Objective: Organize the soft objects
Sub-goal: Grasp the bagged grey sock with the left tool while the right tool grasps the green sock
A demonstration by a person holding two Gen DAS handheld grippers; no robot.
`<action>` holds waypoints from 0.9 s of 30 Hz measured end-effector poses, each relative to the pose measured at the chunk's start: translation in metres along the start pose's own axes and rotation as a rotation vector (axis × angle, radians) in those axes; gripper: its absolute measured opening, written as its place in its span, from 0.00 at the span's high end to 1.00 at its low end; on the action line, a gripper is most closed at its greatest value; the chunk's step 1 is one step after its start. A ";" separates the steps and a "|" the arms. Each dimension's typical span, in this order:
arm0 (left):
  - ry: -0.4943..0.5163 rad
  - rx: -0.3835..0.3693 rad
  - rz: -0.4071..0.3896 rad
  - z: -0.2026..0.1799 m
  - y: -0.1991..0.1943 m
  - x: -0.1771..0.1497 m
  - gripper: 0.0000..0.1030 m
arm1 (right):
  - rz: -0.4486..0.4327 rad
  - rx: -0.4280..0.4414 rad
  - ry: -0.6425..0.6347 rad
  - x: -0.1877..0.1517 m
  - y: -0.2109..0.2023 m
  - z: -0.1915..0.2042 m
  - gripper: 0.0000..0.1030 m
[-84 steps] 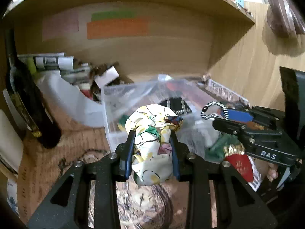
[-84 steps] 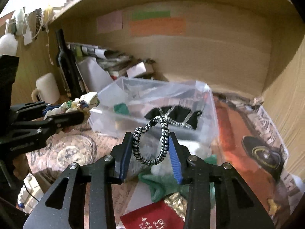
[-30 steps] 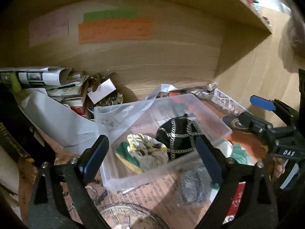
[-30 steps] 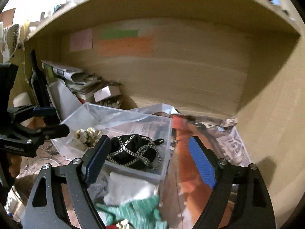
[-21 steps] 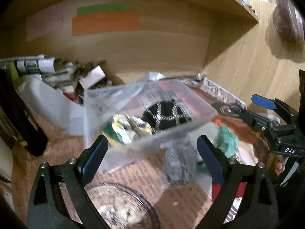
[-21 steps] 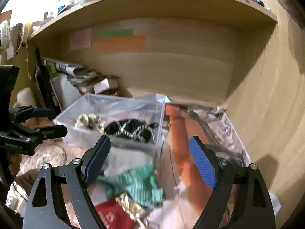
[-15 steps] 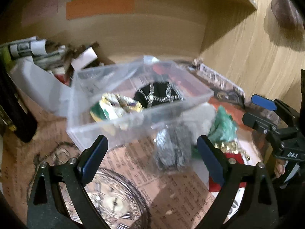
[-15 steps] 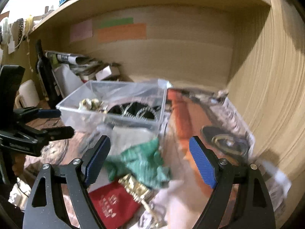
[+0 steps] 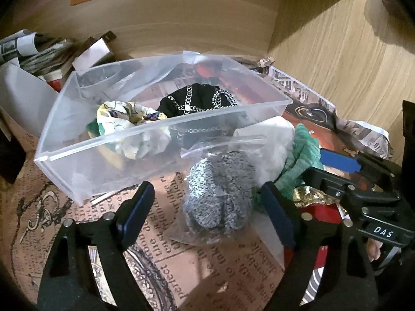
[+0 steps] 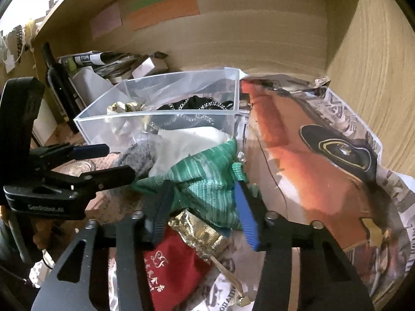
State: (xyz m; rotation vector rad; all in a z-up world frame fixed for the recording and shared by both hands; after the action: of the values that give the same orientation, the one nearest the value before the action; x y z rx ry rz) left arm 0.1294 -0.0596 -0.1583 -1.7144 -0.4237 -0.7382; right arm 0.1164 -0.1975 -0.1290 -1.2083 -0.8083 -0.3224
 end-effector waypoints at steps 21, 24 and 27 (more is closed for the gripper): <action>0.003 -0.044 0.031 0.001 0.008 -0.006 0.64 | -0.140 -0.040 0.002 0.015 -0.026 -0.008 0.93; 0.007 -0.039 0.010 0.000 0.002 -0.006 0.70 | -0.178 -0.051 0.000 0.023 -0.036 -0.008 0.93; 0.013 -0.034 -0.013 -0.003 -0.006 -0.007 0.73 | -0.212 -0.054 0.002 0.030 -0.044 -0.008 0.93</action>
State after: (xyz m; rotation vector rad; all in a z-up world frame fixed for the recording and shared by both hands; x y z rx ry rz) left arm 0.1199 -0.0601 -0.1578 -1.7392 -0.4154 -0.7693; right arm 0.1131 -0.2148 -0.0777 -1.1742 -0.9338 -0.5214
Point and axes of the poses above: each gripper's, at about its wrist camera, not at the fingertips, and y roughly the way its jaws point, z to its left, x to its top, the point moved 3 cm from there along y, roughly the way its jaws point, and after that the axes turned 1 degree about y, right-handed, at the moved point
